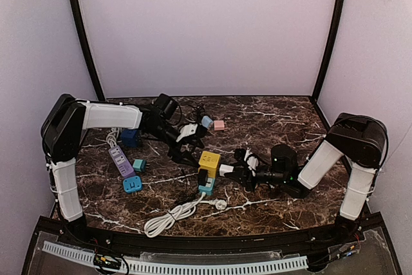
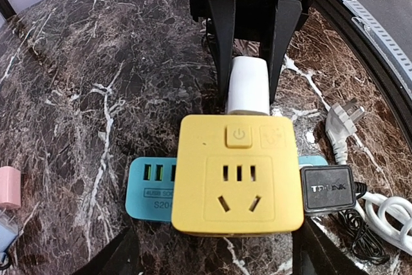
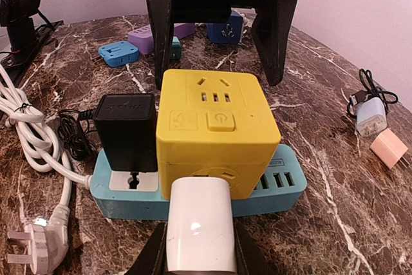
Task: Insert the plug
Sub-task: Insert the plug into the socket.
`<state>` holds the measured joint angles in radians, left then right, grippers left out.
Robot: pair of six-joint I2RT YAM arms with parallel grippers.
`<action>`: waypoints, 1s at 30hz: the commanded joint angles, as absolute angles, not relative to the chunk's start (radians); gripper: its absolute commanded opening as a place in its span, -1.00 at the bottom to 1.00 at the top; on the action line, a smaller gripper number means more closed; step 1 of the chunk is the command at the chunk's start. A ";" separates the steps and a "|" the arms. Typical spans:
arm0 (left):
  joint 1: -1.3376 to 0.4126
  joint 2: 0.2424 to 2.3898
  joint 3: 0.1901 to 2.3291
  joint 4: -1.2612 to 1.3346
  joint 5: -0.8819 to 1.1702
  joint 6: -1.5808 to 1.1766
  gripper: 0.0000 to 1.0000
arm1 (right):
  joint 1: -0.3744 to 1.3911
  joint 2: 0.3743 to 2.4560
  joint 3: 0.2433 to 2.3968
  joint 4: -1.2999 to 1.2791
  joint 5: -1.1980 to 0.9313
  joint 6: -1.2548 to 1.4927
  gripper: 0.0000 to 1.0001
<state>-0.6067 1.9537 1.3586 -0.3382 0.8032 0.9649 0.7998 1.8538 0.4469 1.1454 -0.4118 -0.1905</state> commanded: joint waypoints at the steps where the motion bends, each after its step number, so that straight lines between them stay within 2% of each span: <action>1: -0.607 1.983 1.358 -0.314 0.825 0.963 0.40 | 0.808 1.845 0.465 1.171 -0.416 -0.196 -1.00; 5: -0.612 1.984 1.341 -0.322 0.850 0.964 0.36 | 0.809 1.847 0.471 1.172 -0.422 -0.196 -1.00; 7: -0.614 1.988 1.335 -0.302 0.856 0.942 0.19 | 0.808 1.848 0.476 1.173 -0.424 -0.196 -1.00; 10: -0.617 1.993 1.329 -0.282 0.865 0.934 -0.20 | 0.809 1.850 0.483 1.175 -0.432 -0.188 -1.00; 16: -0.627 2.009 1.295 -0.282 0.883 1.001 -0.48 | 0.809 1.864 0.496 1.204 -0.439 -0.160 -1.00; 20: -0.639 2.013 1.279 -0.281 0.902 1.010 -0.53 | 0.809 1.869 0.501 1.229 -0.412 -0.108 -1.00; 26: -0.651 2.013 1.272 -0.250 0.910 0.969 -0.50 | 0.819 1.859 0.469 1.365 -0.294 0.065 -1.00; 30: -0.666 2.015 1.267 -0.225 0.921 0.918 -0.48 | 0.858 1.885 0.464 1.442 -0.224 0.066 -1.00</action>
<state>-0.6109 2.0106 1.2900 -0.2493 0.8474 0.9665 0.8200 1.8580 0.4484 1.1809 -0.3317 0.0017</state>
